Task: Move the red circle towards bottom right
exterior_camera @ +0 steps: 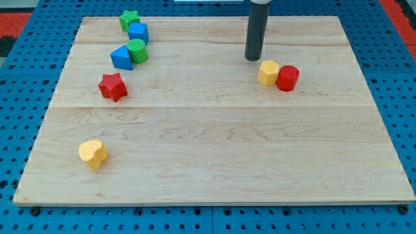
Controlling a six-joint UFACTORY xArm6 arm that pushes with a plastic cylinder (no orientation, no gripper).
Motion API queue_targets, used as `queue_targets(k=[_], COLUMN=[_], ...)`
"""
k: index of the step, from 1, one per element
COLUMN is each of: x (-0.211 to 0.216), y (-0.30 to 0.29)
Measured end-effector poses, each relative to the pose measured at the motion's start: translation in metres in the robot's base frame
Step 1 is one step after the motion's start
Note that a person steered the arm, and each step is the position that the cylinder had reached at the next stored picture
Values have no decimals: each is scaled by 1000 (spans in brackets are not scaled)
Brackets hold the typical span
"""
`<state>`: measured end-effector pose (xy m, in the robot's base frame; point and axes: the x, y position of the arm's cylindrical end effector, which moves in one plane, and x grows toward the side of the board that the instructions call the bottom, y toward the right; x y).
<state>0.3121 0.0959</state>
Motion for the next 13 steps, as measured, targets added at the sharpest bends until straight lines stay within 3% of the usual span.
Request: queue_targets(k=[1, 2, 3, 4, 5, 6, 8, 9, 10, 11, 12, 13], x=[38, 104, 164, 172, 130, 130, 167, 151, 166, 169, 153, 172], y=[53, 88, 98, 94, 103, 62, 41, 0, 39, 120, 80, 17])
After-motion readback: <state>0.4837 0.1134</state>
